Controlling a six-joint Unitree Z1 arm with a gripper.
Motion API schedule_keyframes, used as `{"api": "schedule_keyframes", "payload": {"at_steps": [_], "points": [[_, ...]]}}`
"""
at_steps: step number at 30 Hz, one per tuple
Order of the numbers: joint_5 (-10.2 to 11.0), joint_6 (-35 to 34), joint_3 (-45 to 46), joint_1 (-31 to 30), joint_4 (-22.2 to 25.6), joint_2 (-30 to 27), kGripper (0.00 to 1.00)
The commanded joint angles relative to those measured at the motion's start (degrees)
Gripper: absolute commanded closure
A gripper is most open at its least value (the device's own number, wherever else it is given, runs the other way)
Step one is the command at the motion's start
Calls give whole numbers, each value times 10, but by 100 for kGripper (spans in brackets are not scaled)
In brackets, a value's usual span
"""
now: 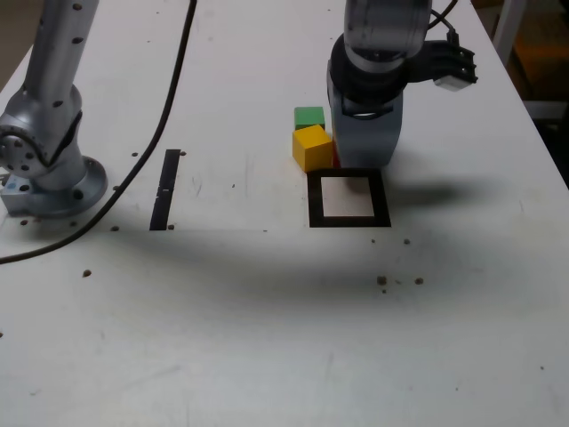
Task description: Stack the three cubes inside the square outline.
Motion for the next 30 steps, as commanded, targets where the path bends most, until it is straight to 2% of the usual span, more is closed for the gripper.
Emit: {"api": "schedule_keyframes", "payload": {"at_steps": [1, 7, 10, 16, 20, 27, 30], "points": [[-3, 2, -1, 1, -1, -4, 17], [-15, 10, -1, 2, -1, -4, 22], [-28, 17, -2, 6, -1, -5, 25], [-51, 33, -5, 13, 8, -1, 26], [-57, 38, -2, 15, 6, -3, 28], [-72, 45, -4, 17, 7, -9, 41], [-77, 48, -12, 18, 19, -4, 43]]}}
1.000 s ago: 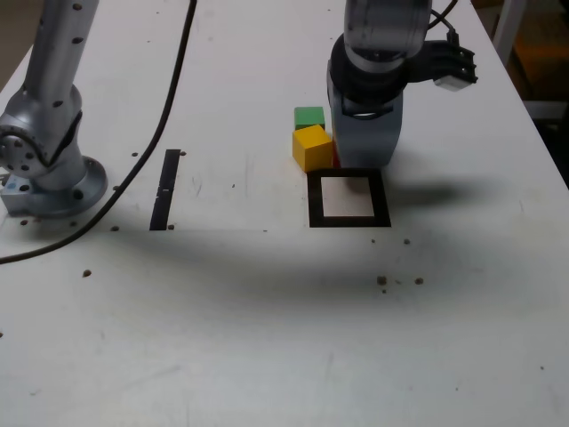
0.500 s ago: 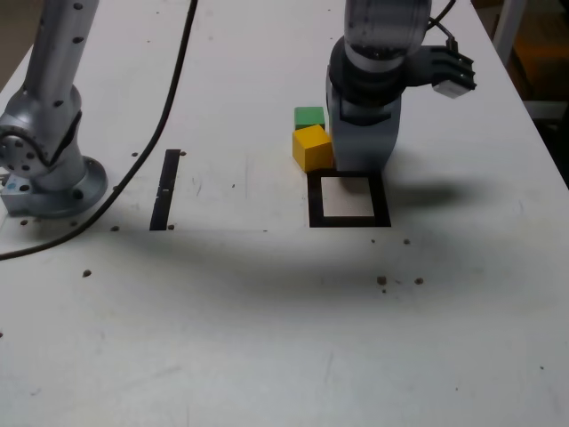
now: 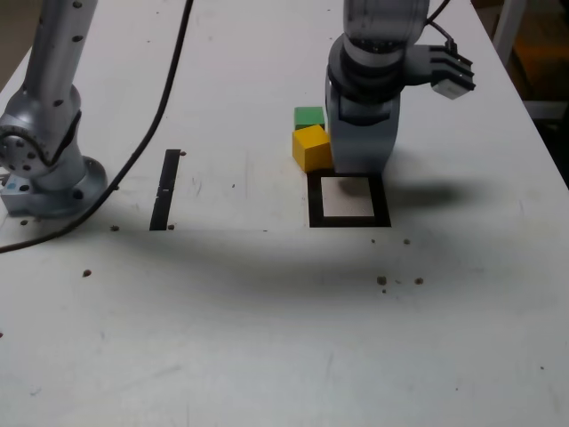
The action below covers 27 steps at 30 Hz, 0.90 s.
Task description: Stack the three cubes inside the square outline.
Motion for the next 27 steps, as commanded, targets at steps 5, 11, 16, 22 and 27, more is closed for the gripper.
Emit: {"api": "schedule_keyframes", "payload": {"at_steps": [5, 11, 16, 22, 27], "points": [[-1, 1, -13, 1, 19, 7, 43], [-2, 2, -14, 1, 23, 6, 46], [-2, 3, -20, 1, 31, 6, 52], [-10, 1, -25, 1, 37, 9, 52], [-7, 0, -23, 0, 37, 6, 52]]}}
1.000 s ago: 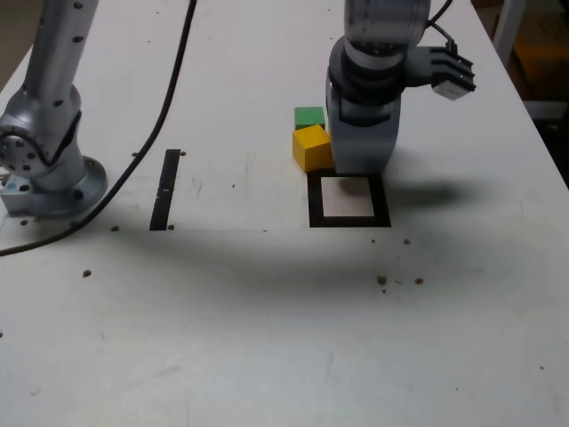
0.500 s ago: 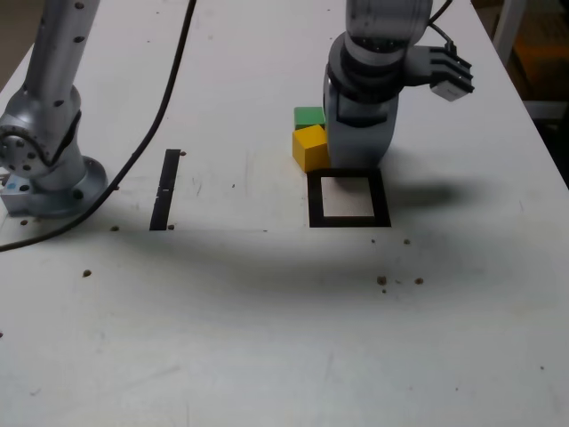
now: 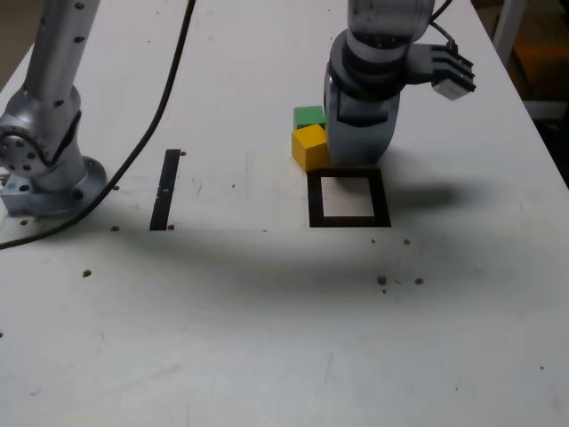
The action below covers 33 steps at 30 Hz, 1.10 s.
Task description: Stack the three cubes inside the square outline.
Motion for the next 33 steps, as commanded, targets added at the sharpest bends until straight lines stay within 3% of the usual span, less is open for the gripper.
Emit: {"api": "schedule_keyframes", "payload": {"at_steps": [1, 6, 18, 22, 28, 33], "points": [[3, 0, -1, -1, 2, -2, 53], [7, -13, -6, -3, 10, -10, 60], [28, -129, -52, -24, 97, -54, 71], [30, -194, -59, -36, 128, -84, 76], [37, -305, -66, -53, 162, -113, 77], [45, -462, -67, -84, 191, -119, 79]]}}
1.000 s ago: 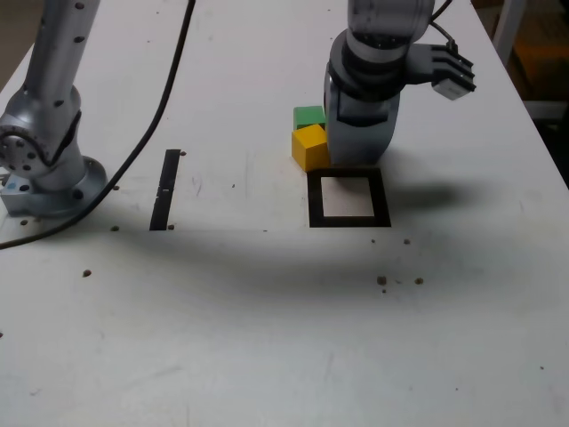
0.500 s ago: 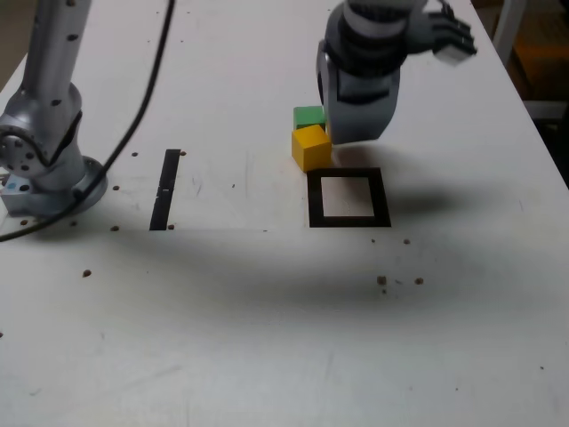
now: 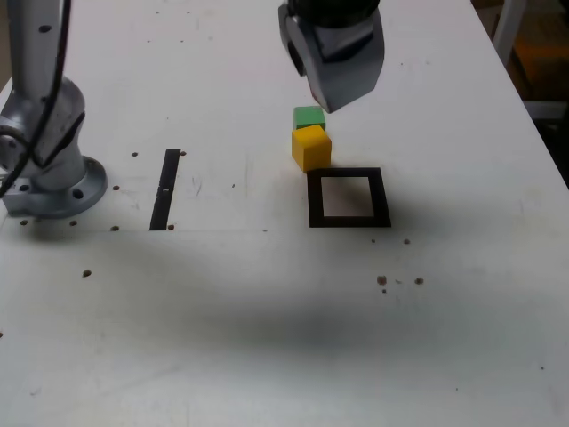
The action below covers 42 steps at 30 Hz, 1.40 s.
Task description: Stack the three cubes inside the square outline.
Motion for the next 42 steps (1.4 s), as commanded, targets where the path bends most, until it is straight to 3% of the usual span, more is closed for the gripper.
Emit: {"api": "schedule_keyframes", "payload": {"at_steps": [1, 5, 9, 16, 27, 34, 42], "points": [[1, -93, 0, -9, 12, -2, 79], [-7, -197, 0, -11, 39, -6, 82], [-36, -308, -27, -13, 111, 4, 82], [-55, -412, -153, -31, 211, 68, 82], [-113, -526, -207, -38, 203, 161, 82], [-182, -615, -218, -34, 202, 206, 82], [-199, -602, -217, -12, 189, 212, 81]]}}
